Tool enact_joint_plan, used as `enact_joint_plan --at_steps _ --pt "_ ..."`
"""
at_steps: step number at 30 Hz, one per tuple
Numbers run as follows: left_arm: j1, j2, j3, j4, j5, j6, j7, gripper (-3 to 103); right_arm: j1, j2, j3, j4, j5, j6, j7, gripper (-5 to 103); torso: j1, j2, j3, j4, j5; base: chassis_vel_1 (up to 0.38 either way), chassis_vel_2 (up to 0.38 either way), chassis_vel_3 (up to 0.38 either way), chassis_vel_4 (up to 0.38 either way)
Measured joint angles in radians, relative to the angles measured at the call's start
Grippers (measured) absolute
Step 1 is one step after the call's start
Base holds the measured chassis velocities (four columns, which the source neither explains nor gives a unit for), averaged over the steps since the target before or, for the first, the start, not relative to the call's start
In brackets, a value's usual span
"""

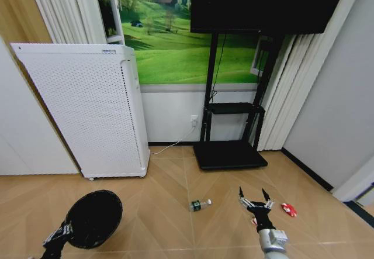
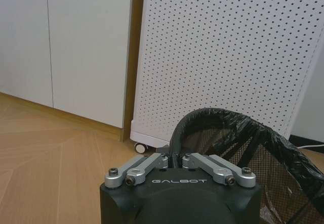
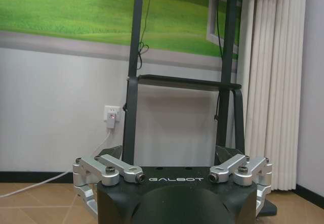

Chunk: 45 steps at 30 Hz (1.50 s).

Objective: Pick up the trash bin and place the garbage on the floor into it.

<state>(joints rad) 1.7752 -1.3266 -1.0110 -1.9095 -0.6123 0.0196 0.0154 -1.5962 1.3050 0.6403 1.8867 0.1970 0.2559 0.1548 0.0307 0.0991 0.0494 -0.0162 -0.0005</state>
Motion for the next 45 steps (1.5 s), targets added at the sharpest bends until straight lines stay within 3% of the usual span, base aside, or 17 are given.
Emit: enact_joint_plan --at_steps 14,28,33,39,41,45 --pt "0.004 -0.005 0.004 -0.007 0.001 -0.008 0.006 7 -0.011 0.001 -0.003 -0.001 -0.019 -0.016 -0.068 100 0.000 0.000 0.000 0.0001 0.0006 0.006 0.011 0.001 -0.025" --pt "-0.004 -0.002 0.015 -0.010 -0.008 -0.023 0.002 7 -0.002 -0.009 -0.004 -0.017 -0.023 -0.007 -0.066 100 0.000 0.000 0.000 0.0002 0.0008 -0.101 0.117 0.097 -0.108" --pt "0.001 -0.009 0.016 -0.011 -0.009 -0.025 0.005 7 0.002 -0.018 -0.002 -0.034 -0.031 0.029 -0.066 100 0.000 0.000 0.000 -0.0001 0.0009 -0.221 0.196 0.213 -0.209" --pt "0.005 -0.025 0.021 -0.019 -0.020 -0.025 0.008 7 0.009 -0.077 0.018 -0.054 -0.099 0.052 -0.171 100 0.000 0.000 0.000 0.0002 0.0006 -0.131 0.134 0.102 -0.117" --pt "0.006 -0.031 0.022 -0.020 -0.026 -0.025 0.009 7 0.005 -0.153 0.014 -0.088 -0.128 0.067 -0.252 100 0.000 0.000 0.000 -0.0002 0.0002 -0.010 0.028 -0.010 -0.012" --pt "0.006 -0.036 0.023 -0.024 -0.034 -0.022 0.010 7 0.005 -0.237 -0.019 -0.152 -0.163 0.087 -0.323 100 0.000 0.000 0.000 0.0001 0.0008 0.025 -0.039 -0.028 0.015"
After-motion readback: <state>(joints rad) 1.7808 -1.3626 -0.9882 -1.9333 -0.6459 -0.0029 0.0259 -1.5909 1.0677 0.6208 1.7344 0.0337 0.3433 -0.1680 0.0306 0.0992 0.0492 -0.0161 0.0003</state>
